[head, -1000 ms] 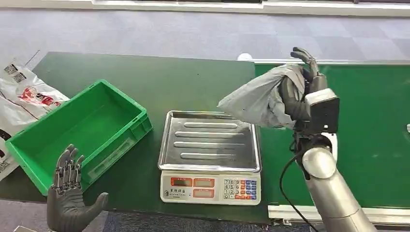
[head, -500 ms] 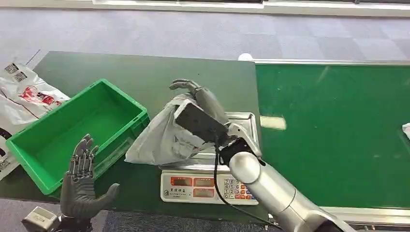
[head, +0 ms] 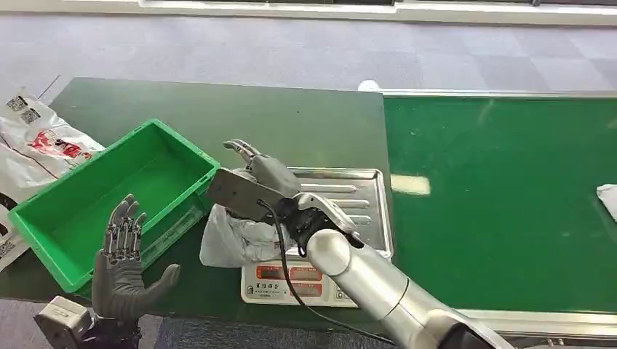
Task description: Moved the parcel from conveyor to table for the left to box.
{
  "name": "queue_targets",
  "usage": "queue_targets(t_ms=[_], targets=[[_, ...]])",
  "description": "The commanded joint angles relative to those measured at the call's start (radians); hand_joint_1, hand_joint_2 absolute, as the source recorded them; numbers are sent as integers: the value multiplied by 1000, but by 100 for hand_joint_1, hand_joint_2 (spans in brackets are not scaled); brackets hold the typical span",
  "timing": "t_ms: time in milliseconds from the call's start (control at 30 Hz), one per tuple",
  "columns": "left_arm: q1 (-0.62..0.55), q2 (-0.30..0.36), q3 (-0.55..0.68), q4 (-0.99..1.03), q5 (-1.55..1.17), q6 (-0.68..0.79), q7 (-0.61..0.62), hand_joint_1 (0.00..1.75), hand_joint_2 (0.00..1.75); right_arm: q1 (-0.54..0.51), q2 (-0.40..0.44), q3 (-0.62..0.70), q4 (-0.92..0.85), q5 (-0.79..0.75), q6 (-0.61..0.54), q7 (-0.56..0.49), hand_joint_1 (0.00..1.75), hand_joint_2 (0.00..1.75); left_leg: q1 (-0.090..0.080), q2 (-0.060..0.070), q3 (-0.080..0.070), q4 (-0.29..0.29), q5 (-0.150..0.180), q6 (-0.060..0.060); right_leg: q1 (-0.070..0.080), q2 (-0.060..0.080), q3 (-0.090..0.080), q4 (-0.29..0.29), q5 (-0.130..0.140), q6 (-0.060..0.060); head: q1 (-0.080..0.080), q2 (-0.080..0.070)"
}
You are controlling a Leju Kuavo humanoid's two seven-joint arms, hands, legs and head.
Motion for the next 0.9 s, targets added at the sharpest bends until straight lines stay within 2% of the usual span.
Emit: queue_targets(t_ms=[33, 167, 233, 433, 533, 700, 733, 767, 833, 867, 900], targets=[[4, -12, -22, 1, -4, 16, 25, 0, 175, -60, -1, 37, 188, 14, -3, 5, 0, 175, 0, 1, 2, -4, 3, 1, 0, 0, 2, -4, 3, -1, 0, 0], [5, -13, -23, 1, -4, 16, 25, 0, 175, -62, -3, 35, 188, 14, -3, 6, 0, 175, 0, 0, 1, -1, 1, 0, 0, 0, 1, -1, 1, -1, 0, 0], [10, -21, -22, 4, -10, 15, 27, 0, 175, -47, -16, 17, 136, 34, -64, -18, 0, 175, 0, 0, 1, -1, 1, 0, 0, 0, 0, -1, 1, -1, 0, 0], [40, -28, -25, 0, -27, 26, 16, 0, 175, 46, -122, -90, -127, 82, -142, -39, 0, 175, 0, -3, 0, -1, 2, 0, 1, -3, 1, -1, 1, -1, 0, 0], [68, -29, -21, -15, -33, 33, 3, 0, 175, 129, -162, -187, -226, 154, -193, -64, 0, 175, 0, -5, 0, -2, 2, 1, 1, -5, 2, -4, 1, -1, 0, 0], [134, -55, 2, -51, -56, 30, -20, 0, 175, 369, -244, -446, -436, 230, -363, -176, 0, 175, 1, -9, 2, -3, 2, 1, 1, -9, 5, -7, 0, -1, 0, 0], [137, -54, 6, -58, -58, 25, -19, 0, 175, 416, -269, -489, -476, 220, -364, -198, 0, 175, 1, -7, 1, -1, 1, 0, 1, -7, 3, -4, 0, -1, 0, 0], [142, -57, 11, -65, -64, 20, -17, 0, 175, 464, -272, -545, -509, 220, -382, -205, 0, 175, 1, -12, 0, -2, 1, 2, 1, -13, 5, -6, -1, 0, 0, 0], [145, -61, 15, -72, -69, 15, -14, 0, 175, 494, -276, -577, -528, 208, -372, -237, 0, 175, 0, -15, 0, -2, 1, 2, 1, -16, 6, -7, -2, 0, 0, 0], [145, -61, 15, -72, -69, 15, -14, 0, 175, 494, -276, -577, -528, 208, -372, -237, 0, 175, 0, -9, -3, 0, 0, 1, 0, -10, 1, -4, -1, 0, 0, 0], [143, -62, 17, -71, -70, 14, -13, 0, 175, 488, -263, -574, -524, 213, -369, -239, 0, 175, 0, -9, -2, -1, 0, 2, 0, -10, 2, -5, -1, 0, 0, 0]])
